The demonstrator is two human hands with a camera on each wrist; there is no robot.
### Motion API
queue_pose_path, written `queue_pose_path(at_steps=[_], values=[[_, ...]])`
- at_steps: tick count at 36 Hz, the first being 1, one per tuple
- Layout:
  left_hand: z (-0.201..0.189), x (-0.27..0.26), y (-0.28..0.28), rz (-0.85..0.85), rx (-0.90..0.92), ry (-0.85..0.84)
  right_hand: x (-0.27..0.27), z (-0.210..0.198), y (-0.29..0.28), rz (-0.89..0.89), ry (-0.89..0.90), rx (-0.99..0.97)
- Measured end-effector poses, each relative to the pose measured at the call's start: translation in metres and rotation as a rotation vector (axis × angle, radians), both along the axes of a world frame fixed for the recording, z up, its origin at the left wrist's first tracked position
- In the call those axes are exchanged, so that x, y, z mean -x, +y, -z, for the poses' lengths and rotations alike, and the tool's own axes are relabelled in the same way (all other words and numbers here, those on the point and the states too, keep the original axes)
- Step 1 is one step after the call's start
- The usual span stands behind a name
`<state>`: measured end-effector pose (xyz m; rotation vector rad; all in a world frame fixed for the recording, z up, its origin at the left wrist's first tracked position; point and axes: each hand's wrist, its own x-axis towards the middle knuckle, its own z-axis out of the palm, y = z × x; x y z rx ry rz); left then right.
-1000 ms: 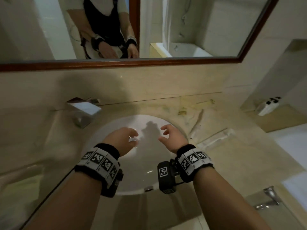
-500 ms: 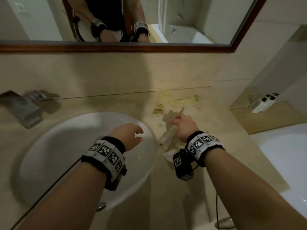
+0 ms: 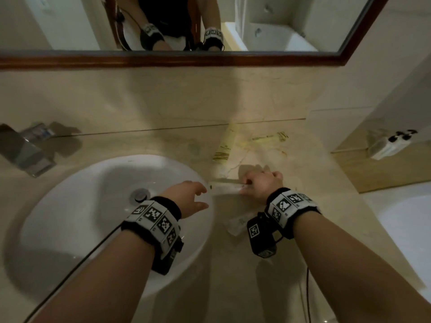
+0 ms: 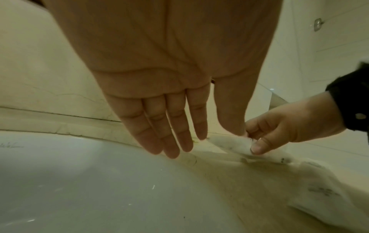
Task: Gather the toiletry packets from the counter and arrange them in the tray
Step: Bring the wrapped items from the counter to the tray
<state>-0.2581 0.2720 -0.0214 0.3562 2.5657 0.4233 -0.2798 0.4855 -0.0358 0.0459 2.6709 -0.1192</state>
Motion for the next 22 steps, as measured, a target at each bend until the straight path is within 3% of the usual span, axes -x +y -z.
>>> queue_pose_path(at_steps=[4, 10, 15, 22], values=[[0.002, -0.001, 0.001, -0.074, -0.076, 0.028, -0.008, 0.0, 0.004, -0.017, 0.07, 0.177], [-0.007, -0.008, -0.008, -0.161, -0.213, 0.135, -0.018, -0.03, -0.016, -0.195, 0.033, 0.176], [-0.023, -0.012, -0.024, -0.044, -0.142, 0.247, -0.023, -0.041, -0.043, -0.271, 0.039, 0.239], [-0.039, -0.025, -0.071, -0.222, -0.095, 0.267, -0.027, -0.052, -0.083, -0.368, 0.053, 0.343]])
